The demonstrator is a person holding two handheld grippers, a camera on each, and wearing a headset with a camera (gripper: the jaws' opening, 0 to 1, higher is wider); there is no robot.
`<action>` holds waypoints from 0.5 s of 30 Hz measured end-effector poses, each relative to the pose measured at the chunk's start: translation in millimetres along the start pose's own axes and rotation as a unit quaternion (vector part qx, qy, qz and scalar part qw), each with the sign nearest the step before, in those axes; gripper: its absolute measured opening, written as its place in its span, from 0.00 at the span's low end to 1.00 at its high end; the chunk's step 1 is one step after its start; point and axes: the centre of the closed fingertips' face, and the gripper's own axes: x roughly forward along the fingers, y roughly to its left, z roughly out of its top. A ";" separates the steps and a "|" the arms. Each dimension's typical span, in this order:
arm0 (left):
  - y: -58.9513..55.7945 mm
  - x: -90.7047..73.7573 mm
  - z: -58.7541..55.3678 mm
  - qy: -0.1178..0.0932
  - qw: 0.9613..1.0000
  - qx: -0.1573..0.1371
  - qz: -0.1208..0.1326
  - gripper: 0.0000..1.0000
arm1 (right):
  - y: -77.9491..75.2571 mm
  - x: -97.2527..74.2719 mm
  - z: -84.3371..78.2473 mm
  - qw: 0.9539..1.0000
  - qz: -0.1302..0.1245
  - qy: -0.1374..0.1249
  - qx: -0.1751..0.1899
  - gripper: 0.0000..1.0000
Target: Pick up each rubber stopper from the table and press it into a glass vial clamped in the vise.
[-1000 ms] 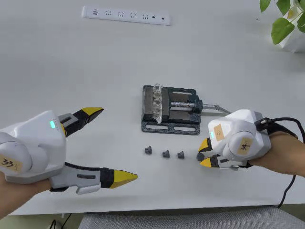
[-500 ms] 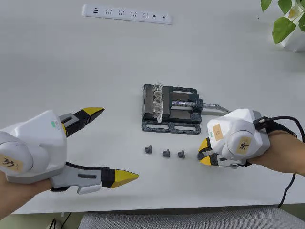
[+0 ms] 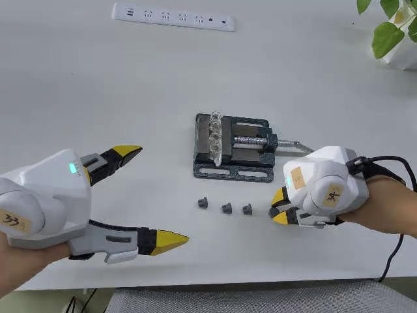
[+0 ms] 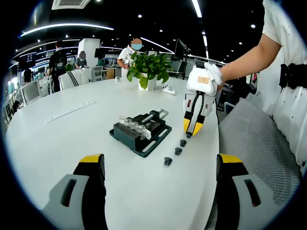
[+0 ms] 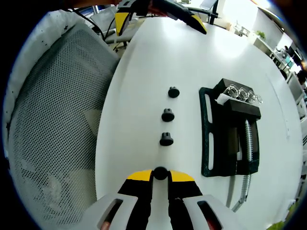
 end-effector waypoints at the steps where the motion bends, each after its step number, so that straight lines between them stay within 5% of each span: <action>1: 0.1 0.0 0.2 -0.001 1.000 0.000 0.000 0.96 | -0.2 -0.7 0.1 1.000 0.001 -0.002 0.002 0.07; 15: 0.1 0.1 0.4 -0.002 1.000 0.003 -0.003 0.96 | -21.6 -31.3 21.9 0.999 -0.016 -0.036 0.018 0.07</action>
